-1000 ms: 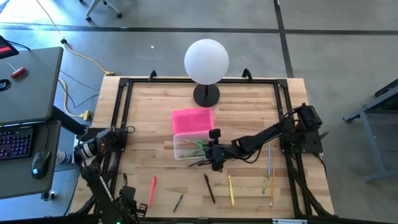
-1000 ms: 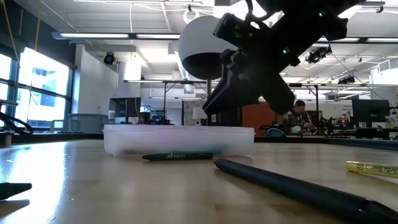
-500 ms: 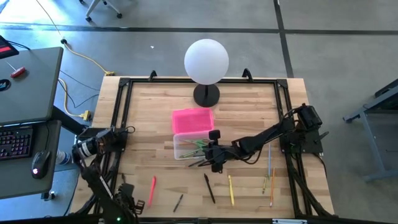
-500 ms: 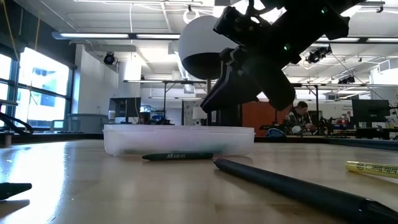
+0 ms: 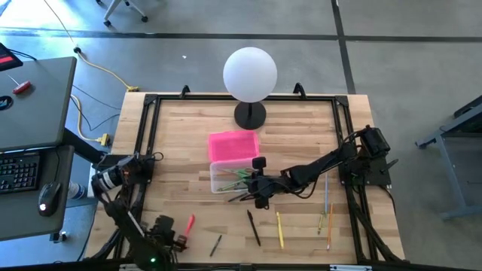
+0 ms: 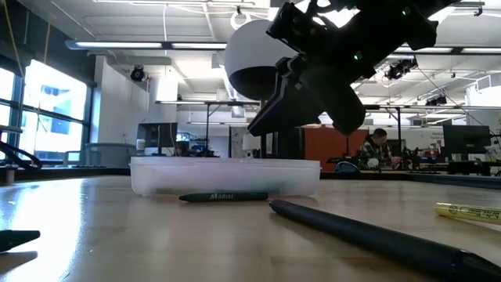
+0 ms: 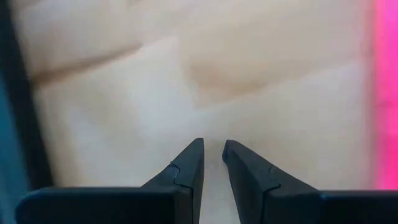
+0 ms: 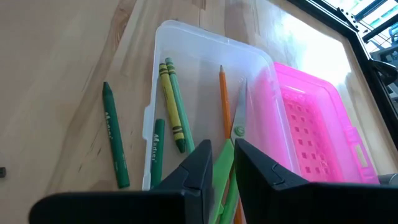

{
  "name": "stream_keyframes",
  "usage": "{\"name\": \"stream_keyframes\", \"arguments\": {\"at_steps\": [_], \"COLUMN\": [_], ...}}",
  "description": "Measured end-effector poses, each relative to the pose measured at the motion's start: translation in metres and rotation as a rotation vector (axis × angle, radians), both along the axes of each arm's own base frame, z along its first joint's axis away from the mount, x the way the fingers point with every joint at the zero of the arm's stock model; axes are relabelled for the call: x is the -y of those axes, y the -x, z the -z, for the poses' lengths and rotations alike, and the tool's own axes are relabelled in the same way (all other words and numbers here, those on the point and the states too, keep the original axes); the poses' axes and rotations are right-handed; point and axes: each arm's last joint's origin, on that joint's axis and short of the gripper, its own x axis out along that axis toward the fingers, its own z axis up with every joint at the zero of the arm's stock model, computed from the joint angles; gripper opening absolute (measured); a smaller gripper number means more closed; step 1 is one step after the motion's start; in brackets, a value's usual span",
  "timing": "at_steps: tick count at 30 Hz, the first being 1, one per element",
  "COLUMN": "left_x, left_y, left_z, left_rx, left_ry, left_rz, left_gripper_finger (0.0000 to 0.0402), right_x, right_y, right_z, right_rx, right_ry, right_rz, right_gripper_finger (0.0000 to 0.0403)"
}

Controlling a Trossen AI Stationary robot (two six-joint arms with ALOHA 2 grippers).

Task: Pick & place school supplies into a supply box
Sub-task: Put the left black pen into the pink supply box

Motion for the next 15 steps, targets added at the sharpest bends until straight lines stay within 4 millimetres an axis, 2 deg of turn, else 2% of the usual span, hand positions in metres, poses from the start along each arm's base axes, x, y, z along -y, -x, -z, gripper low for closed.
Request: {"name": "stream_keyframes", "arguments": {"at_steps": [5,8,11,15], "left_x": [-0.010,-0.014,-0.011,0.009], "left_y": [-0.019,-0.029,-0.035,-0.037], "left_z": [-0.002,-0.011,-0.040,-0.082], "left_rx": [-0.040,-0.064,-0.062,-0.017], "left_ry": [0.013,-0.023,-0.001,0.133], "left_rz": [0.026,0.068,0.144,0.318], "left_gripper_finger": [0.0106,0.0106,0.0106,0.0106], "right_x": [0.000,0.000,0.000,0.000], "right_y": [0.000,0.000,0.000,0.000], "right_z": [0.000,0.000,0.000,0.000], "right_rx": [0.000,0.000,-0.001,-0.001], "right_ry": [0.000,0.001,0.001,0.002], "right_rz": [0.000,0.000,0.000,-0.001], "right_gripper_finger": [0.0050,0.0052,0.0052,0.0047]}}
